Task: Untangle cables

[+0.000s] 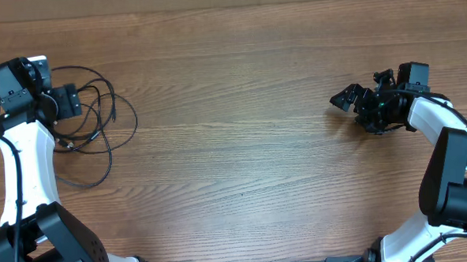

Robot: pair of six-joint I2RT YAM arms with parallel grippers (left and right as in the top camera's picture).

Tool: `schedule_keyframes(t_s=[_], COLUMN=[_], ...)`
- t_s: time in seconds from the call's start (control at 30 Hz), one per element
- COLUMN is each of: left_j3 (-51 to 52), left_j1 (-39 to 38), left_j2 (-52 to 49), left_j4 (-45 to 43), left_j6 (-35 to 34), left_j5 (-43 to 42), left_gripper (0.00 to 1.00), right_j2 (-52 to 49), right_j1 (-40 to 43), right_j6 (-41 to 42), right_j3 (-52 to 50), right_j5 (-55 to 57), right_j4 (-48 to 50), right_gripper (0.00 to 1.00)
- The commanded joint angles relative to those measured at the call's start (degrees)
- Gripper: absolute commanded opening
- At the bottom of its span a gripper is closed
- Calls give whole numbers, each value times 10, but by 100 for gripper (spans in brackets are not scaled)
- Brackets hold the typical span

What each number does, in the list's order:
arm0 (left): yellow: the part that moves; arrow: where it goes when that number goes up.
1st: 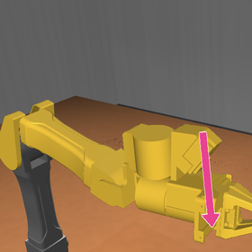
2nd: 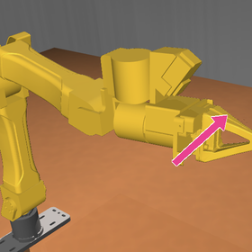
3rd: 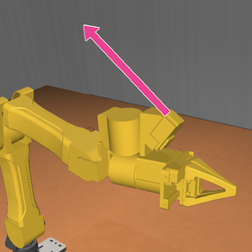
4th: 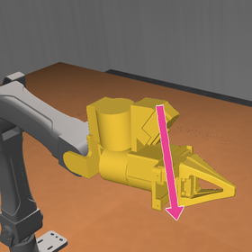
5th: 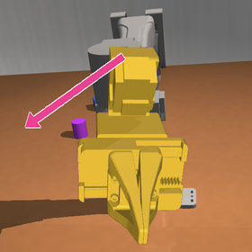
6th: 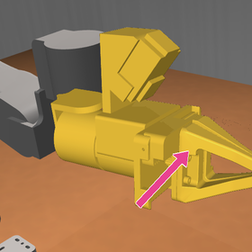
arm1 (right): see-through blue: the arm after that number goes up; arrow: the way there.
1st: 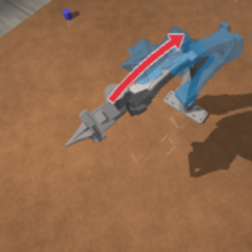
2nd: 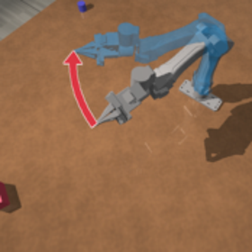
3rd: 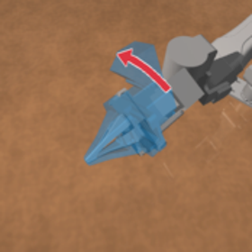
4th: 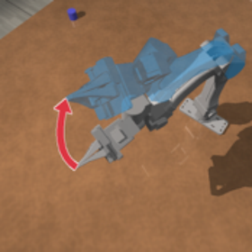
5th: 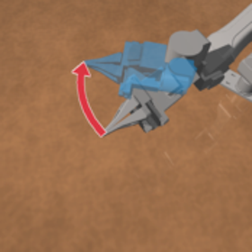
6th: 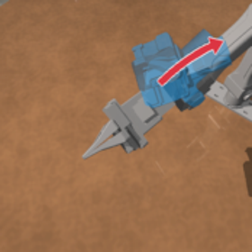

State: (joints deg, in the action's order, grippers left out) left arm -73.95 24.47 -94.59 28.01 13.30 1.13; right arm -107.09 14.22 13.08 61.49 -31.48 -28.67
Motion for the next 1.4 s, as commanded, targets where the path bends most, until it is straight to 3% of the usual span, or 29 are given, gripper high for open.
schedule_keyframes(t_s=[0.0,0.13,1.37], left_j3=[-1,-1,-1], left_j1=[-1,-2,-2], left_j2=[-7,-7,-7], left_j4=[-2,13,31], left_j6=[-3,-3,-2], left_j5=[-111,-139,-138], left_gripper=[100,100,100], right_j2=[-4,-4,-4], right_j1=[1,1,1], right_j6=[-2,-2,-2], right_j3=[-7,-7,-7], right_j5=[21,21,21], right_j4=[-1,-1,-1], right_gripper=[100,100,100])
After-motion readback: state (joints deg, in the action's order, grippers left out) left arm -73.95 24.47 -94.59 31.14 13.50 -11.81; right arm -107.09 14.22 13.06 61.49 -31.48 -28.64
